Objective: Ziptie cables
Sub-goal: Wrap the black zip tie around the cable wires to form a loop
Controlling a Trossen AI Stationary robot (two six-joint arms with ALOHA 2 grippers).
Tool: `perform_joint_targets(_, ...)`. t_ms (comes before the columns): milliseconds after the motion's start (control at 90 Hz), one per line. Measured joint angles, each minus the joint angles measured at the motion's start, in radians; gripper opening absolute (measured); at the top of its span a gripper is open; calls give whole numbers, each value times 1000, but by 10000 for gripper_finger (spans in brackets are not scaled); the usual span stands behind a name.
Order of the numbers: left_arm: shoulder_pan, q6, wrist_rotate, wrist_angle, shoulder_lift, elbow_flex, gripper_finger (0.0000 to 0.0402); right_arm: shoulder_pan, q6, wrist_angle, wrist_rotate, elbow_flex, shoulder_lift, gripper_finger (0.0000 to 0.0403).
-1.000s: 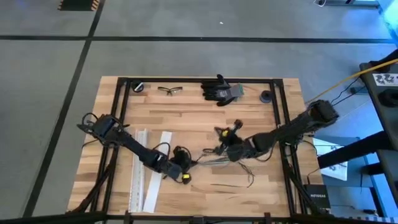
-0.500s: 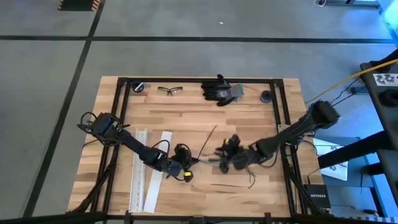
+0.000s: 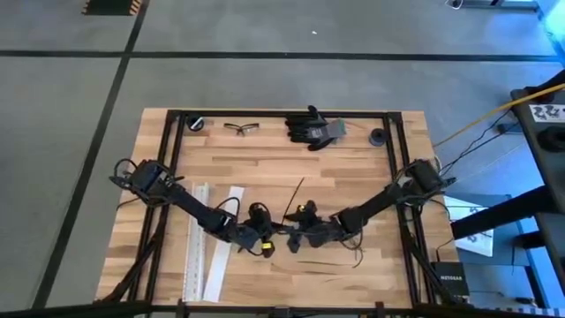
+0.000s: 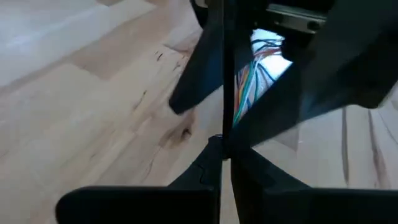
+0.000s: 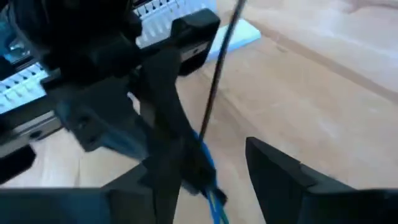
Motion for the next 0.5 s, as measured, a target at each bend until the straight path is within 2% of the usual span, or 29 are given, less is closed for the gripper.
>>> perform_joint_targets(89,0,1,1,1,0,0,0,0,0,-3,4,2,2,156)
perform_joint_targets(167,1,1,0,0,0,0,0,2,0,-15,17,2,2,135)
perform_joint_targets(356,2,1,-3,7,0,0,0,4,-64,-17,24,4,1,18)
perform_joint_targets(500,3,-2,-13,11,0,0,0,4,-229,-55,90,26,1,2)
